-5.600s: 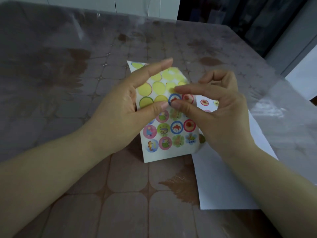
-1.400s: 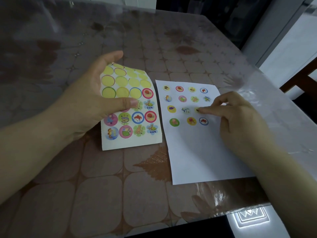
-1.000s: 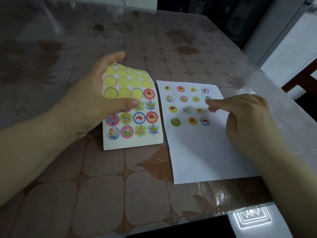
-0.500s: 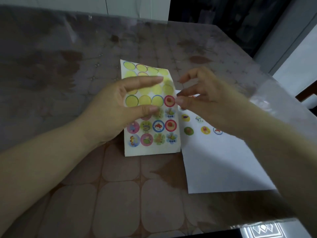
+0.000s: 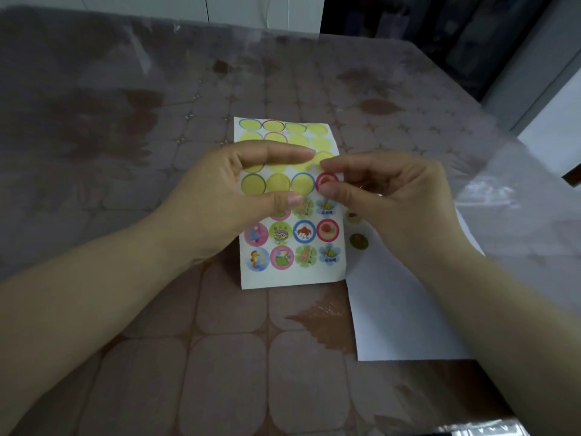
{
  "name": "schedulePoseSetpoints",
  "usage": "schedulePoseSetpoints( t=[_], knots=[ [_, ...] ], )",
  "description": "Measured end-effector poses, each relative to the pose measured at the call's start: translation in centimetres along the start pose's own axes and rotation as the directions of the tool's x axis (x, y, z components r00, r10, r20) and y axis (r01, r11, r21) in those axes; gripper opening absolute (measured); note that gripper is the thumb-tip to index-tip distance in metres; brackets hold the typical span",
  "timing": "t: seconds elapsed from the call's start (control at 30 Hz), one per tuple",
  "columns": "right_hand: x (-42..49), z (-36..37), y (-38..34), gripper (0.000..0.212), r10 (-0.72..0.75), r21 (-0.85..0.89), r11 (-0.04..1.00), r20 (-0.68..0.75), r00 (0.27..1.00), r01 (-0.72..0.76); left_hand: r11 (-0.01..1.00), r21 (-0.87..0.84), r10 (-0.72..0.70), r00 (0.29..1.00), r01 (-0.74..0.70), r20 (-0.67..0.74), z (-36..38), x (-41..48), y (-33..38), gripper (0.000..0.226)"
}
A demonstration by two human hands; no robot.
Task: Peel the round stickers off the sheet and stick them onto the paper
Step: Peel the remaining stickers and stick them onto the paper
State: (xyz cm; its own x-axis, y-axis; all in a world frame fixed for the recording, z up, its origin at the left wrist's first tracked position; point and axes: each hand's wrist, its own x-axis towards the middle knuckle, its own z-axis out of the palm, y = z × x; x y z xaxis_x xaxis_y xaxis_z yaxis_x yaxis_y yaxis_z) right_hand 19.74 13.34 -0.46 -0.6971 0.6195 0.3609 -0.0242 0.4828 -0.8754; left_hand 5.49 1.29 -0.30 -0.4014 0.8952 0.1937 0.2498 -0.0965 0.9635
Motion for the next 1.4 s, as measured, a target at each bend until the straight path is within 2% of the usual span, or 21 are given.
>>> schedulePoseSetpoints(
  t=[0.27,0.43,0.6,0.77,0.97,1.1,1.27,1.4],
  knots=[
    [-0.07,0.03,0.09,0.024,-0.058,-0.091,0.994,-0.032,0.998,0.055,0.999,-0.033,-0.003,1.000,0.003,0.008,0.20,-0.07,0.19,0.037],
    [0.10,-0.06,0.35,0.024,-0.069,-0.113,0.991,0.006,0.998,0.069,0.998,-0.048,-0.029,0.999,0.030,0.023,0.21,-0.12,0.26,0.038],
    [0.16,-0.03,0.36,0.024,-0.068,-0.097,0.993,0.019,0.998,0.069,0.997,-0.067,-0.043,0.998,0.046,0.037,0.13,-0.14,0.22,0.038],
    [0.07,-0.09,0.41,0.018,0.018,0.025,1.000,0.018,1.000,-0.018,0.995,-0.088,-0.045,0.998,0.050,0.053,0.12,-0.16,0.30,0.039],
    [0.13,-0.13,0.28,0.015,0.015,0.008,1.000,0.007,1.000,-0.015,0.996,-0.081,-0.044,0.998,0.048,0.051,0.25,-0.25,0.57,0.040],
    [0.09,-0.12,0.21,0.018,-0.055,-0.053,0.997,0.007,0.998,0.055,0.996,-0.072,-0.057,0.997,0.060,0.052,0.22,-0.27,0.62,0.040],
    [0.00,-0.14,0.24,0.019,-0.117,-0.111,0.987,0.009,0.993,0.117,0.984,-0.143,-0.094,0.994,0.101,0.060,0.24,-0.26,0.54,0.044],
    [0.02,-0.18,0.16,0.017,-0.077,-0.049,0.996,0.009,0.997,0.078,0.980,-0.168,-0.099,0.994,0.107,0.055,0.23,-0.24,0.50,0.047]
  ],
)
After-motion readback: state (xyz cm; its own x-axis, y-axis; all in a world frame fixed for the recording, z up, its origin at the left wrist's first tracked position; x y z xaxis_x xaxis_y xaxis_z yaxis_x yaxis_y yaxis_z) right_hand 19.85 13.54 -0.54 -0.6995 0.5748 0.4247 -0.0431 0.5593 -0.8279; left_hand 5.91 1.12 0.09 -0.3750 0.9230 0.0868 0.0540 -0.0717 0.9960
